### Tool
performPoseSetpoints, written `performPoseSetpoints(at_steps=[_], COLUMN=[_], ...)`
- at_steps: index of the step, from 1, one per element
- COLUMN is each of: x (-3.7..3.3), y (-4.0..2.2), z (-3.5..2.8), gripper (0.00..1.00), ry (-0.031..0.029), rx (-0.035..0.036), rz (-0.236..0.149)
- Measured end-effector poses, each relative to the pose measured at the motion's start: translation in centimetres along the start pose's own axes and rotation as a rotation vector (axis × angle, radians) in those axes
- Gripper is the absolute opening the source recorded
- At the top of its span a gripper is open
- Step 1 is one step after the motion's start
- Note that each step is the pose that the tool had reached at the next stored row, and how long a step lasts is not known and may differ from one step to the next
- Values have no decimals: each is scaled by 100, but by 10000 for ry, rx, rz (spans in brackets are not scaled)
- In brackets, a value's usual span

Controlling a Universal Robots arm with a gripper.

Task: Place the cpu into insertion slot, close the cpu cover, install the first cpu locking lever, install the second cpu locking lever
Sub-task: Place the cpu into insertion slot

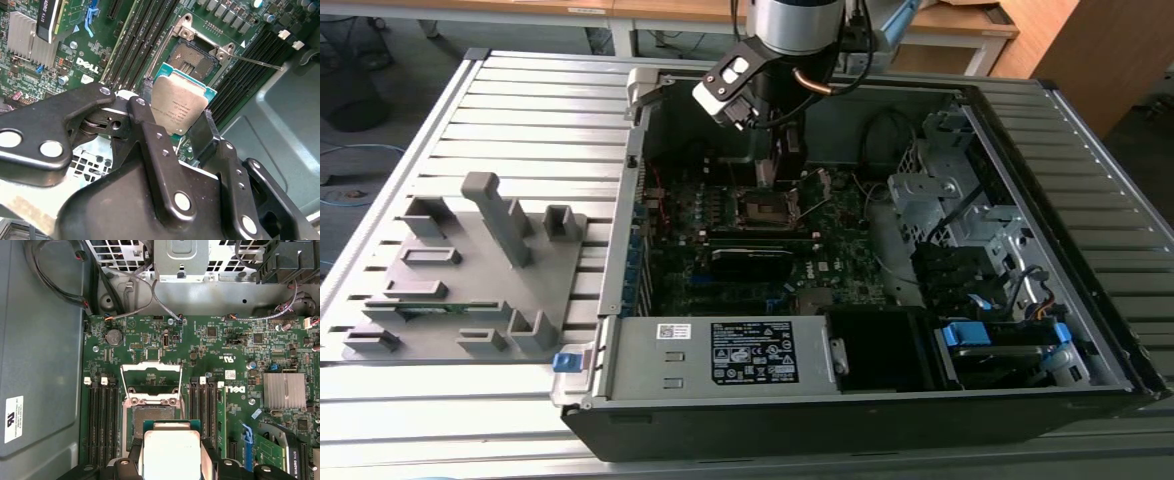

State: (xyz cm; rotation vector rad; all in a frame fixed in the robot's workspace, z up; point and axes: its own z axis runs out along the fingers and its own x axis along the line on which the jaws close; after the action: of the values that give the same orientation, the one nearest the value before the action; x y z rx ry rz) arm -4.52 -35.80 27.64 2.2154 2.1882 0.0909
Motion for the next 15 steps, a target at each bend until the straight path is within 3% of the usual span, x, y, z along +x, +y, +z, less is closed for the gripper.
performPoseSetpoints(at_steps=[7,15], x=[25,28], y=[-41,-54], z=[19,146], gripper=[54,54], ry=[6,4], rx=[-4,-6], rz=[1,0])
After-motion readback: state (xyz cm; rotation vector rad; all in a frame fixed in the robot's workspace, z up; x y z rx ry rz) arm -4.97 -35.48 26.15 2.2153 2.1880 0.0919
